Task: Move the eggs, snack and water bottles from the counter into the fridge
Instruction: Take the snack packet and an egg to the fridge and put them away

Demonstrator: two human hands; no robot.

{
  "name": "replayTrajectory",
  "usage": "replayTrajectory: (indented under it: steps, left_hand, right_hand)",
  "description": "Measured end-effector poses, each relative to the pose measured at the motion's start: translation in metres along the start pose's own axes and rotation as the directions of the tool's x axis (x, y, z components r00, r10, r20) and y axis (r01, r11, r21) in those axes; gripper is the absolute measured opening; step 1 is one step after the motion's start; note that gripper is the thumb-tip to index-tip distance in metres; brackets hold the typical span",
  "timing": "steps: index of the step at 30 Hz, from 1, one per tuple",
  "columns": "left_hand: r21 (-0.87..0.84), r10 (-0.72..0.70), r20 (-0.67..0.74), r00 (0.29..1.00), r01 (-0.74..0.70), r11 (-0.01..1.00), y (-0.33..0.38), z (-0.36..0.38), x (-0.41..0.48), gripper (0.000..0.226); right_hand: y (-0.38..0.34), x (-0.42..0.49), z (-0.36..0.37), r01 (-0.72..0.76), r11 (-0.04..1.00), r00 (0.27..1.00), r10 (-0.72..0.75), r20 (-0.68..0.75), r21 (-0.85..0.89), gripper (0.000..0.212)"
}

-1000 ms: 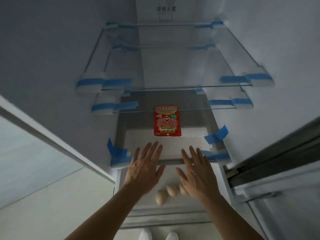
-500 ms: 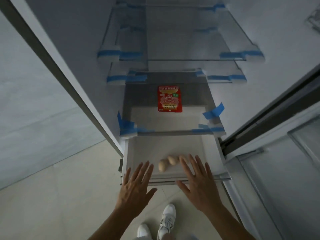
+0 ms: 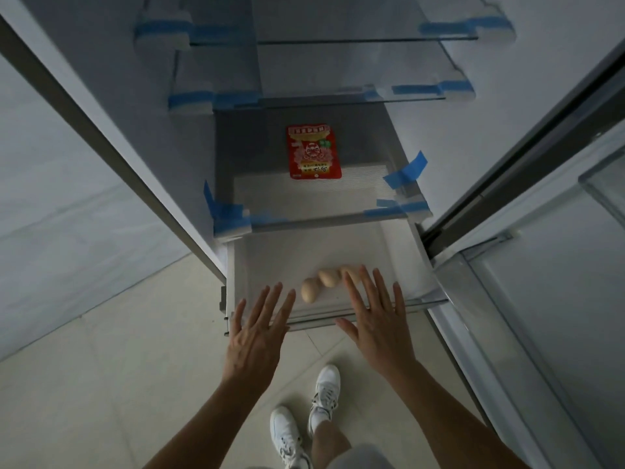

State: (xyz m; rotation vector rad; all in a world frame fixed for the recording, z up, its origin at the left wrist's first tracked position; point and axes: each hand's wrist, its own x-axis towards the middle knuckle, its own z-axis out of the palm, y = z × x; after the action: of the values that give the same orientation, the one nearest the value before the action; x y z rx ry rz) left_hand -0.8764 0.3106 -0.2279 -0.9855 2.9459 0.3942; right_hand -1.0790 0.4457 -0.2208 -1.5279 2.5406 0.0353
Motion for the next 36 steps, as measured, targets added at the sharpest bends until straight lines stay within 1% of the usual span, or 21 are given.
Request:
replayTrajectory:
  steps: [8, 16, 18, 21, 24, 26, 28, 32, 36]
  left_hand:
    - [0.003, 0.003, -0.026, 1.000, -0.003, 1.000, -0.003, 0.006, 0.004, 0.089]
    - [0.028, 0.015, -0.078, 0.997, -0.013, 1.000, -0.012, -0.001, 0.037, 0.080]
    - [0.041, 0.012, -0.096, 0.995, -0.008, 0.999, -0.015, -0.006, 0.048, 0.080]
    - [0.106, 0.030, -0.126, 0.992, -0.017, 0.994, -0.020, -0.015, 0.066, 0.087]
    - [0.179, 0.071, -0.156, 0.985, -0.042, 0.983, -0.026, -0.023, 0.086, 0.092]
    - [0.200, 0.059, -0.158, 0.986, -0.027, 0.979, -0.030, -0.026, 0.099, 0.094]
    - [0.220, 0.049, -0.143, 0.989, -0.016, 0.975, -0.035, -0.027, 0.108, 0.093]
    - [0.233, 0.061, -0.131, 0.989, -0.029, 0.972, -0.043, -0.026, 0.119, 0.086]
    - [0.255, 0.076, -0.148, 0.986, -0.036, 0.966, -0.047, -0.027, 0.129, 0.083]
  right_hand:
    - [0.003, 0.004, 0.010, 0.019, 0.998, 0.996, -0.023, -0.083, -0.055, 0.082]
    - [0.010, 0.040, 0.005, 0.027, 0.999, 0.992, -0.032, -0.119, -0.041, 0.079]
    - [0.012, 0.053, 0.004, 0.029, 0.999, 0.990, -0.034, -0.140, -0.043, 0.081]
    - [0.015, 0.072, 0.002, 0.023, 0.999, 0.981, -0.031, -0.192, -0.043, 0.089]
    - [0.021, 0.091, -0.003, 0.018, 0.996, 0.967, -0.040, -0.250, -0.086, 0.097]
    - [0.028, 0.103, -0.006, 0.012, 0.993, 0.960, -0.043, -0.277, -0.114, 0.100]
    - [0.035, 0.113, -0.008, 0.014, 0.991, 0.958, -0.052, -0.281, -0.134, 0.101]
    - [0.041, 0.127, -0.011, 0.060, 0.979, 0.965, -0.107, -0.240, -0.193, 0.096]
    - [0.045, 0.141, -0.014, 0.085, 0.979, 0.964, -0.128, -0.231, -0.187, 0.096]
